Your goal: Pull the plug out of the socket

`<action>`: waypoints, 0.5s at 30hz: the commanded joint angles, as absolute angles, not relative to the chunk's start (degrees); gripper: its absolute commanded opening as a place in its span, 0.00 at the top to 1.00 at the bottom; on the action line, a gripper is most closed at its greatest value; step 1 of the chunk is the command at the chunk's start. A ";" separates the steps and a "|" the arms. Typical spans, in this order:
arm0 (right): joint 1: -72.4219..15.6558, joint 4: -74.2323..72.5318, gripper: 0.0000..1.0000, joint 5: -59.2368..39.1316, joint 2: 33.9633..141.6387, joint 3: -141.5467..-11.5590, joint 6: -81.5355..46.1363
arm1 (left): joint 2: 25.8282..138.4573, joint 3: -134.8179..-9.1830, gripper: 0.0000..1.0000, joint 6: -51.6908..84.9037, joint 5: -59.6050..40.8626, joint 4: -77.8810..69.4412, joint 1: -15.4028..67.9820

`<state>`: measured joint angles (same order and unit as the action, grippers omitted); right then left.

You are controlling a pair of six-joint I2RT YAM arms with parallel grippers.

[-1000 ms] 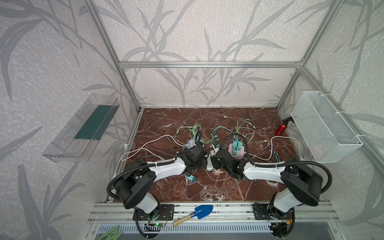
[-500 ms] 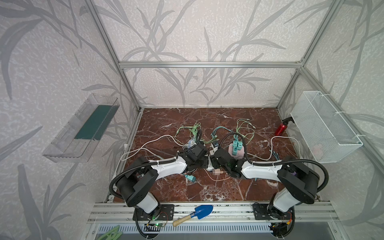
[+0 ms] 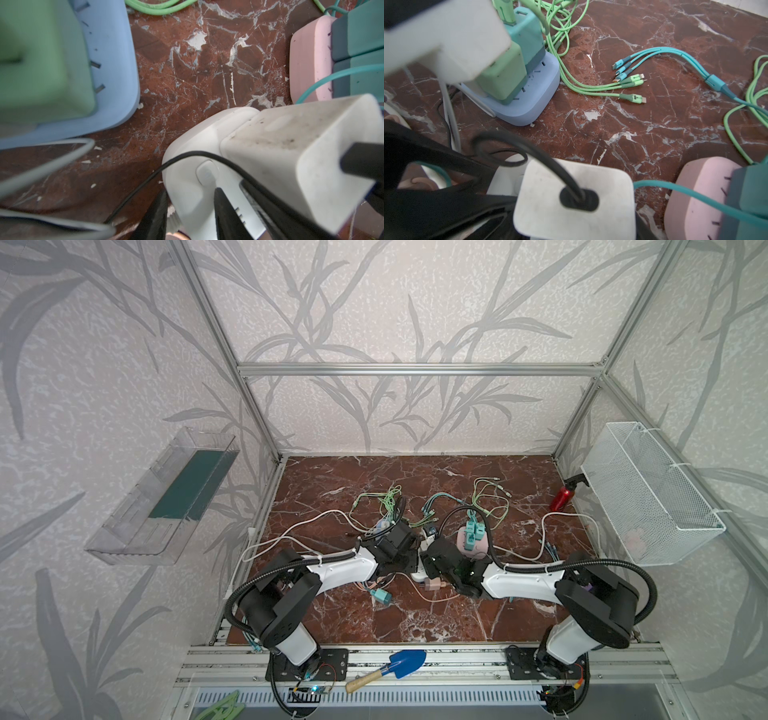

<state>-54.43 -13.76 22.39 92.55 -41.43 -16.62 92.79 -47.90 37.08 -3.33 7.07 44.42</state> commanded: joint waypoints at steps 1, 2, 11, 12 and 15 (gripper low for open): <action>-55.96 -13.54 0.55 23.03 91.25 -43.50 -14.77 | 95.63 -48.57 0.63 36.50 -2.90 11.84 44.23; -56.15 -13.46 0.55 23.16 91.48 -43.66 -14.61 | 95.89 -48.86 0.63 36.32 -2.88 12.48 44.22; -56.15 -13.32 0.56 23.29 91.44 -44.17 -15.81 | 97.71 -49.64 0.65 35.47 -2.26 14.27 44.30; -55.80 -12.97 0.56 22.98 91.09 -44.12 -16.96 | 97.73 -49.59 0.65 35.42 -2.08 14.40 44.30; -53.62 -13.09 0.57 19.31 89.76 -43.32 -20.07 | 97.81 -49.50 0.65 35.24 -2.02 14.62 44.30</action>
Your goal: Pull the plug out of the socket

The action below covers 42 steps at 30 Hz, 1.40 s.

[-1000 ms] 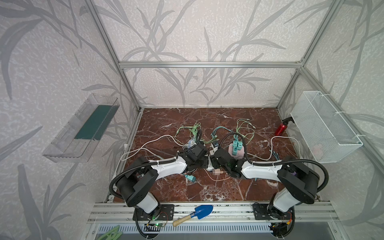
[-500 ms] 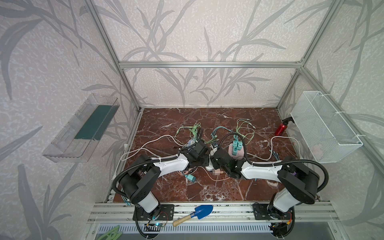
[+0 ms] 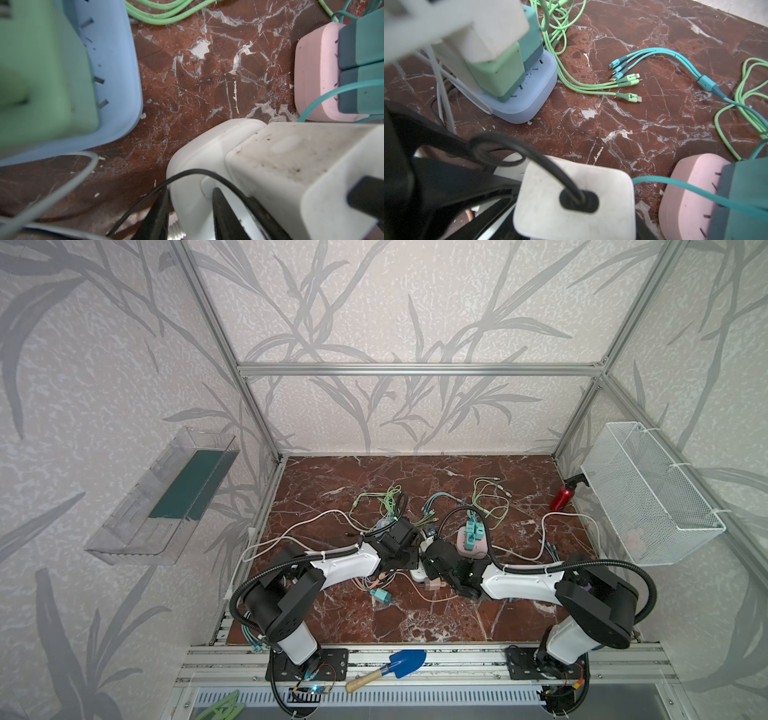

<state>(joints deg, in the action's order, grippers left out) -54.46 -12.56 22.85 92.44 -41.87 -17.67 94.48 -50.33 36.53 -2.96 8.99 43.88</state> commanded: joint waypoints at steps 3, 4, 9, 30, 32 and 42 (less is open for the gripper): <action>-52.48 -12.92 0.58 18.11 88.36 -42.70 -20.94 | 97.79 -49.31 0.65 35.24 -1.91 14.58 44.30; -52.29 -12.68 0.58 17.85 88.03 -42.71 -20.92 | 97.85 -49.33 0.65 35.24 -1.93 14.51 44.30; -52.29 -12.26 0.59 17.14 88.05 -42.90 -21.19 | 98.43 -49.64 0.65 35.21 -2.10 14.41 44.31; -54.91 -9.61 0.62 21.19 90.38 -45.71 -21.00 | 98.40 -49.68 0.66 34.67 -1.24 16.08 44.30; -53.99 -10.80 0.62 20.08 89.77 -44.75 -22.44 | 98.43 -49.60 0.66 34.68 -1.30 16.09 44.34; -53.00 -11.94 0.63 17.11 88.85 -44.12 -26.13 | 99.31 -49.75 0.66 34.55 -1.50 16.43 44.37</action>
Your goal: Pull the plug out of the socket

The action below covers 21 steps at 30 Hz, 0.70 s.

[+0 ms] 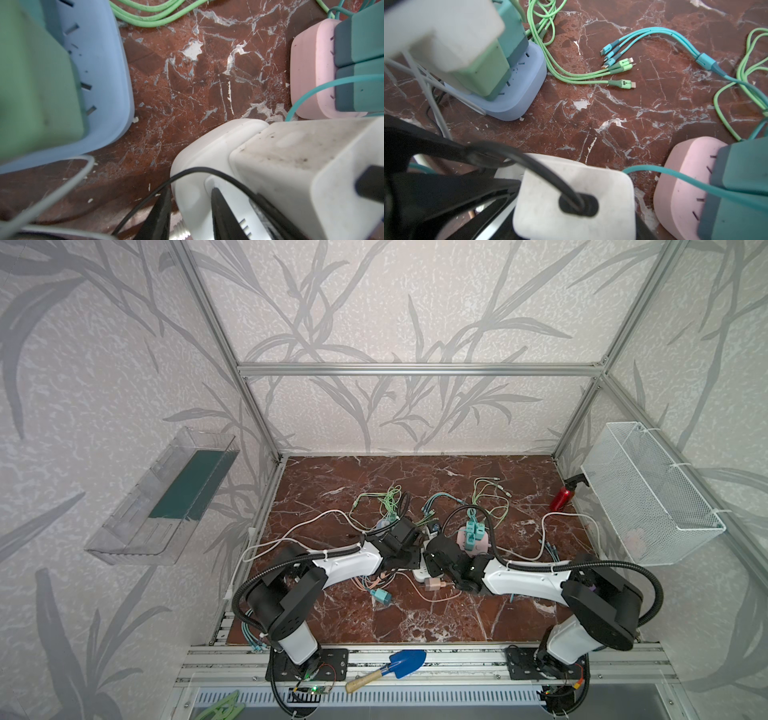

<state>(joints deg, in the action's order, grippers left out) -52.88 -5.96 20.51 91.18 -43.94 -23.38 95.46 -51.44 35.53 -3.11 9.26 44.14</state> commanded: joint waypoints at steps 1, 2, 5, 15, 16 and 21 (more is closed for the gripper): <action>-52.98 -11.42 0.63 17.39 88.66 -44.37 -25.91 | 99.25 -49.74 0.66 34.54 -1.48 16.49 44.30; -52.92 -11.02 0.63 17.50 88.48 -44.56 -25.69 | 99.29 -49.64 0.66 34.58 -1.39 16.59 44.30; -52.30 -10.89 0.63 17.14 87.08 -44.15 -26.07 | 99.24 -49.66 0.66 34.45 -1.21 16.72 44.30; -53.44 -8.48 0.65 18.71 87.85 -45.58 -22.64 | 99.84 -49.75 0.66 34.47 -1.51 16.74 44.30; -54.05 -7.34 0.65 19.67 88.29 -46.48 -21.61 | 99.78 -49.68 0.66 34.48 -1.45 16.73 44.31; -54.58 -5.73 0.65 21.56 88.56 -47.38 -20.74 | 99.36 -49.56 0.66 34.46 -1.24 16.86 44.30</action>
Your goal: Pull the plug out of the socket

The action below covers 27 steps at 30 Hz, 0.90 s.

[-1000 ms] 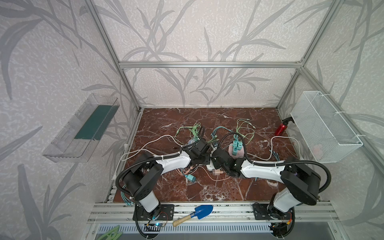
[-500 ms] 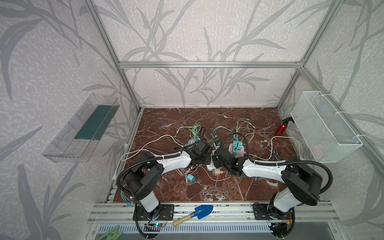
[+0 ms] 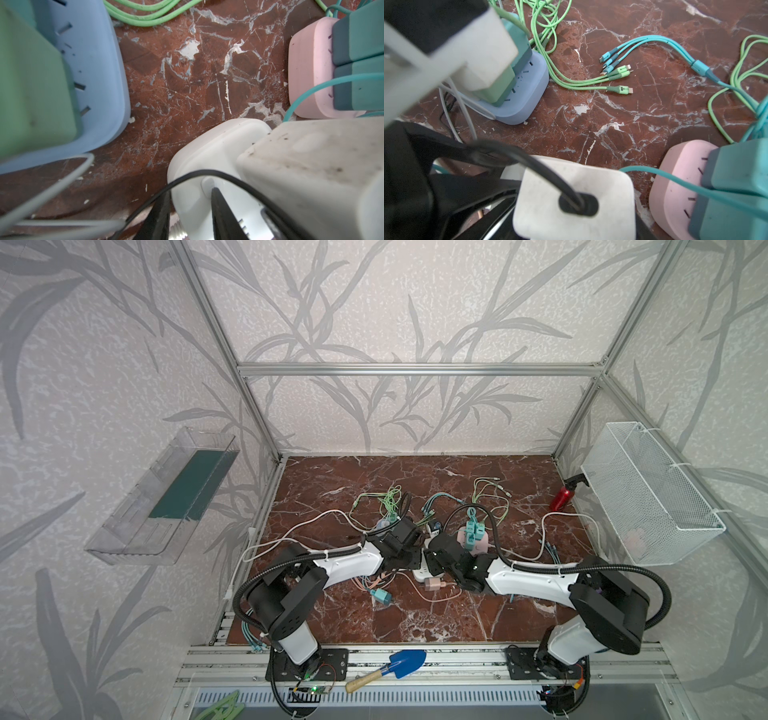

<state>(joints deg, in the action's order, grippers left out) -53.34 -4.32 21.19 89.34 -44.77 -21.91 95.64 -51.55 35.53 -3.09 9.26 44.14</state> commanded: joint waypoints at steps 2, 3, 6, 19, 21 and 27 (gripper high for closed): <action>-54.58 -5.51 0.65 22.29 87.95 -47.21 -20.59 | 99.15 -49.45 0.66 34.52 -1.06 16.87 44.30; -54.54 -5.45 0.65 22.46 87.58 -47.11 -20.40 | 99.06 -49.31 0.66 34.48 -0.97 16.79 44.30; -54.58 -5.32 0.64 21.86 86.92 -47.39 -19.87 | 98.62 -49.15 0.66 34.37 -0.88 16.46 44.30; -53.05 -1.24 0.63 21.20 90.23 -51.96 -18.37 | 91.28 -45.15 0.66 34.11 -0.13 12.38 44.30; -52.54 -0.74 0.63 20.49 90.81 -53.05 -18.12 | 90.04 -44.42 0.66 33.67 -0.79 11.15 44.30; -51.03 2.59 0.63 18.13 93.70 -56.88 -17.41 | 85.92 -42.37 0.65 33.99 -0.72 8.64 44.30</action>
